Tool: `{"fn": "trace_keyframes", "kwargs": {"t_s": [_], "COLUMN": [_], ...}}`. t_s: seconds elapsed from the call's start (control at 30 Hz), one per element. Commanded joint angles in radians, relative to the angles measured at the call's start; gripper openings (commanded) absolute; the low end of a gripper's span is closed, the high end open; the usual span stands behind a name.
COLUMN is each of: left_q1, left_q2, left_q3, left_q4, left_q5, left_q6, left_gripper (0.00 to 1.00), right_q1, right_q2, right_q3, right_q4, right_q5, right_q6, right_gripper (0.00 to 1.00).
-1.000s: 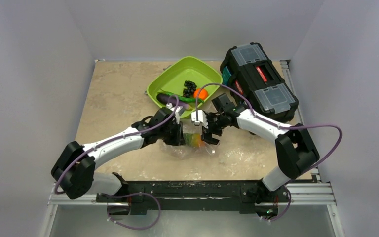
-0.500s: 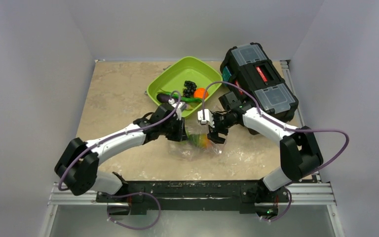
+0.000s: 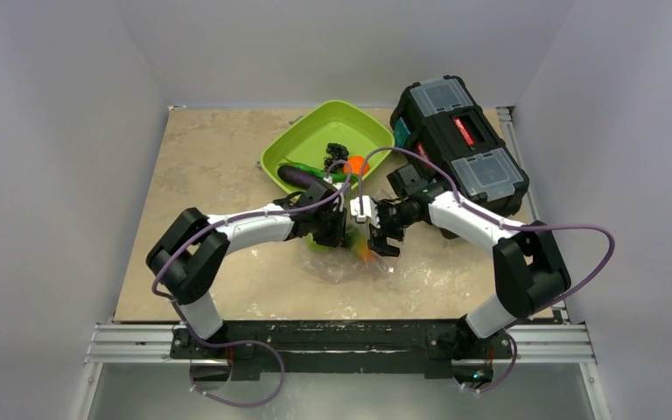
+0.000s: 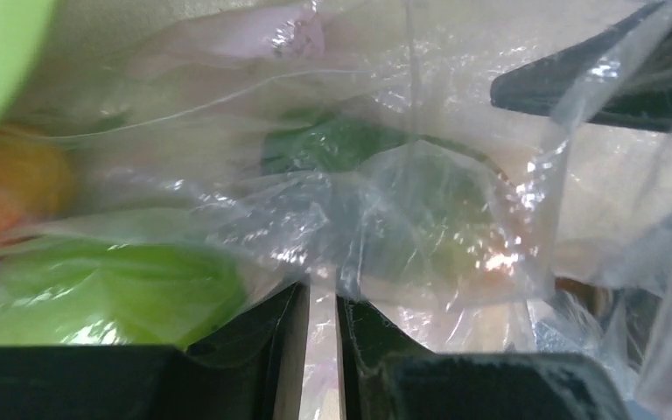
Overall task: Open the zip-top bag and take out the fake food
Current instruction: Pick up the fake fruit from the zipper food storage bag.
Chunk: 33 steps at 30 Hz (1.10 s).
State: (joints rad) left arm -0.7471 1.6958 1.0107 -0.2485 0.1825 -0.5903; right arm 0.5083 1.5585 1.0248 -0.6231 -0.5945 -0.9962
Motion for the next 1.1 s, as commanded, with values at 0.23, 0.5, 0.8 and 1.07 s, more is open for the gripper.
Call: {"fn": "trace_keyframes", "kwargs": {"t_s": [0.23,0.5,0.8,1.07], "left_q1": [0.006,0.007,-0.008,0.000], "left_q2": [0.095,0.111,0.182,0.144], "left_q3": [-0.014,-0.021,0.036,-0.035], "left_q4": [-0.005,0.206,0.336,0.352], "left_q5": [-0.057,0.144,0.246,0.214], "left_q6": [-0.049,-0.086,-0.160,-0.160], "left_gripper": [0.13,0.12,0.10,0.05], "right_q1": [-0.043,-0.012,0.052,0.053], "right_q2": [-0.115,0.009,0.114,0.147], "right_q3": [-0.049,-0.054,-0.001,-0.009], "right_q4": [0.009,0.073,0.190,0.264], "right_q5": [0.002,0.041,0.071,0.191], "right_q6": [-0.137,0.010,0.262,0.291], "right_gripper": [0.97,0.90,0.86,0.54]}}
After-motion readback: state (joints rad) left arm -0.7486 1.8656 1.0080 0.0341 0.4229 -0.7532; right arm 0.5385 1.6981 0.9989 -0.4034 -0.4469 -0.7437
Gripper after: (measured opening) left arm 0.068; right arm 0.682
